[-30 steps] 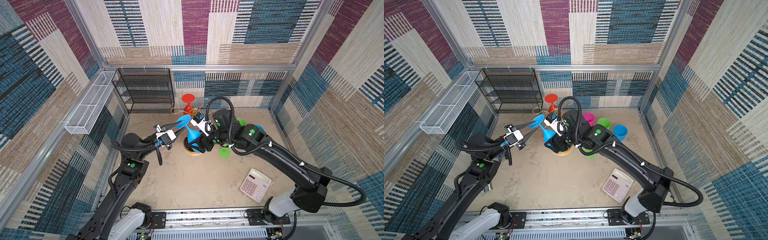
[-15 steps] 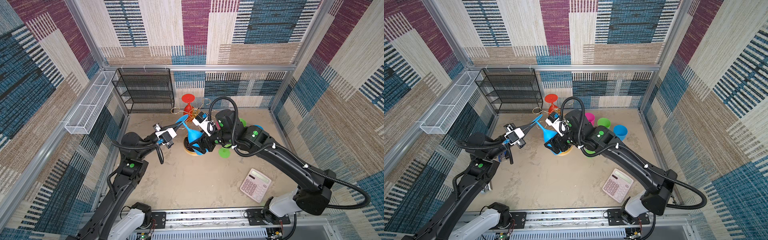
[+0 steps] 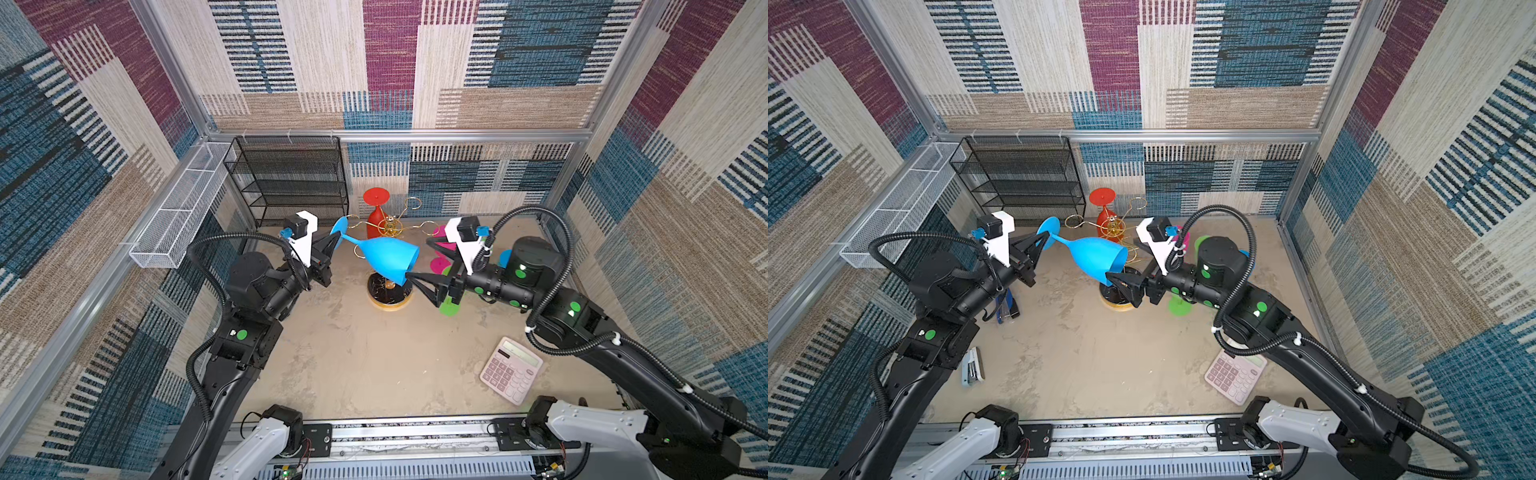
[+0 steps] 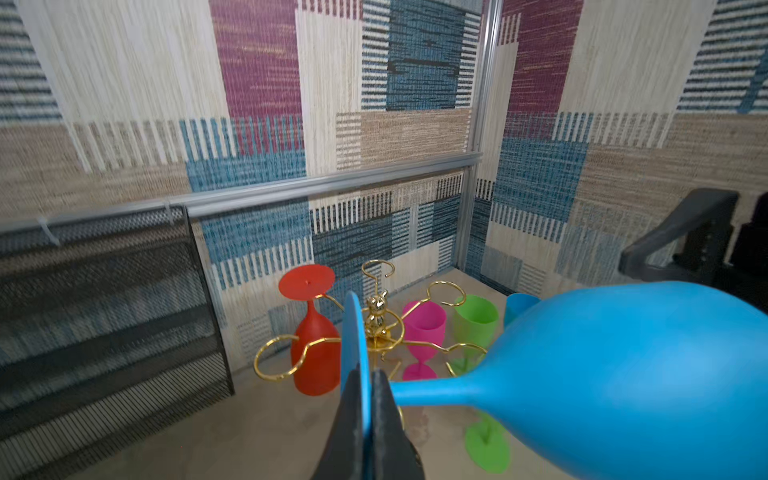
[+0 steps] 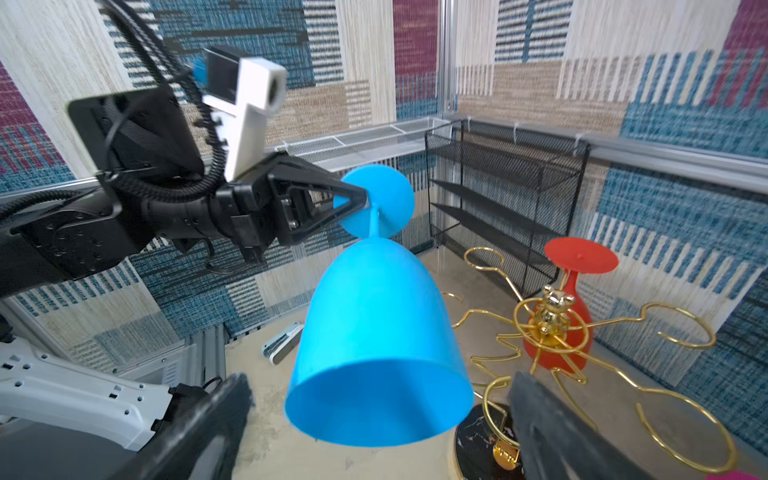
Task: Take the wine glass off the wine glass rack
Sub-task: 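Turn the blue glass bowl-up with the right gripper while left holds the foot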
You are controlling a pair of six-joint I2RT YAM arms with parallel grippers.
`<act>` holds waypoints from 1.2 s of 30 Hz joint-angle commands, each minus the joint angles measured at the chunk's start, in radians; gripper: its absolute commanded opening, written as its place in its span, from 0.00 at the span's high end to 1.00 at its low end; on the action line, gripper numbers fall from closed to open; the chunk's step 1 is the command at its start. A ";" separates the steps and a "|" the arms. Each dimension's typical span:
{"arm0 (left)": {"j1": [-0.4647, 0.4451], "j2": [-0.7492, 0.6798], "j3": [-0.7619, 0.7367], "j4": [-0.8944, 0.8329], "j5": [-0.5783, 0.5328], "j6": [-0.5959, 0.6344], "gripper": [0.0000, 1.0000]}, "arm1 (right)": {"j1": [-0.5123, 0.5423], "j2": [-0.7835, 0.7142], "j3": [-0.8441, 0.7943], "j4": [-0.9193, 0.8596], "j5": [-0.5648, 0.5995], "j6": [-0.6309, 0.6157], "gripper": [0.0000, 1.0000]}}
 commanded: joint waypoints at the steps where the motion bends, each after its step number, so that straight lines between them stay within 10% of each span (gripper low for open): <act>1: 0.029 0.032 0.014 -0.147 0.195 -0.398 1.00 | -0.012 -0.065 -0.125 0.278 0.027 -0.058 0.01; 7: 0.096 0.071 -0.053 0.073 0.554 -0.744 1.00 | -0.017 -0.163 -0.347 0.496 -0.016 -0.132 0.01; 20: 0.096 0.027 -0.170 0.161 0.652 -0.901 1.00 | 0.013 0.062 -0.324 0.768 -0.196 -0.112 0.01; 36: 0.097 0.071 -0.227 0.210 0.683 -0.923 1.00 | 0.052 0.175 -0.239 0.840 -0.157 -0.062 0.01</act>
